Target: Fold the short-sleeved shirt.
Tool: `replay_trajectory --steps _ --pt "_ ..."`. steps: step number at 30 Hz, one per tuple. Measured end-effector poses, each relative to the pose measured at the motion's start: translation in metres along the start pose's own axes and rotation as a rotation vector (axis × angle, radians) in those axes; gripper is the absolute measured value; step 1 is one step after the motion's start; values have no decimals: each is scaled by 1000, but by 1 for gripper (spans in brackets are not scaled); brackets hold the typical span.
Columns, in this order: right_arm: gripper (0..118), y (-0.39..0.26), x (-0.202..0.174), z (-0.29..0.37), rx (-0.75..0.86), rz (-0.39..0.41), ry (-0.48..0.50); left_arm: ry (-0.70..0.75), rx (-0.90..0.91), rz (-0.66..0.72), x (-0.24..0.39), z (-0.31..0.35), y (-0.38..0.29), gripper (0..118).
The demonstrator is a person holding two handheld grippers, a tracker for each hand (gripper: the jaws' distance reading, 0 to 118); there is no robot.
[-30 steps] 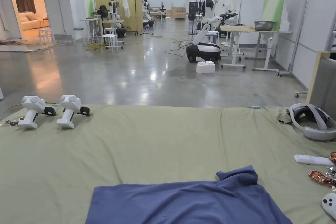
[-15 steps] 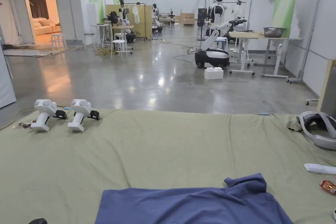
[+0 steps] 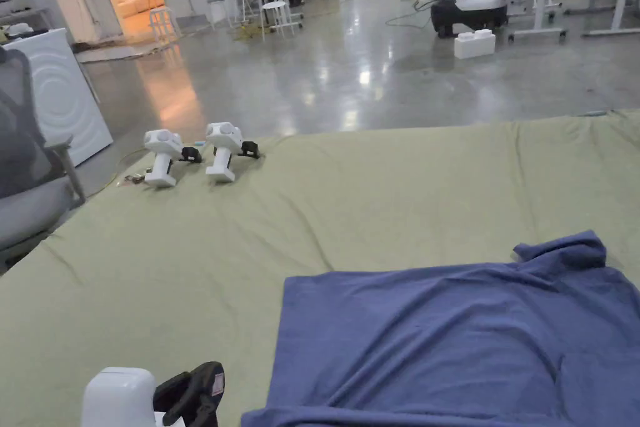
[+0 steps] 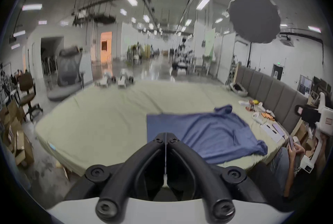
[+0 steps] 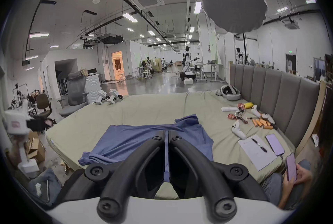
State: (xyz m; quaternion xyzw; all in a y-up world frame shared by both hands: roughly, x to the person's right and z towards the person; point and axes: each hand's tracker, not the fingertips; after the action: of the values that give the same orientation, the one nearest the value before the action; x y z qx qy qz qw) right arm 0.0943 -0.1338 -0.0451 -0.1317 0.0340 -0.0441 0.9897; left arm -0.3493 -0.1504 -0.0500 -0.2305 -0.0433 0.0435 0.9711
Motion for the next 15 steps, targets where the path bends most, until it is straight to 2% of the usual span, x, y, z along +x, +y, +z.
replay_trajectory --steps 2,3,7,10,15 --pt "5 -6 3 -3 -30 -19 8 -8 -103 42 -18 -29 -10 52" --pt "5 -8 5 -5 -45 -30 9 -27 -166 72 -28 -46 -15 55" --pt "5 -17 11 -10 -96 -89 19 -14 -299 133 -49 -103 -37 55" --pt "5 -24 16 -11 -124 -118 15 -17 -360 239 -67 -139 -46 55" --pt "5 -36 21 -12 -187 -127 -20 8 -454 230 -79 -190 -53 55"
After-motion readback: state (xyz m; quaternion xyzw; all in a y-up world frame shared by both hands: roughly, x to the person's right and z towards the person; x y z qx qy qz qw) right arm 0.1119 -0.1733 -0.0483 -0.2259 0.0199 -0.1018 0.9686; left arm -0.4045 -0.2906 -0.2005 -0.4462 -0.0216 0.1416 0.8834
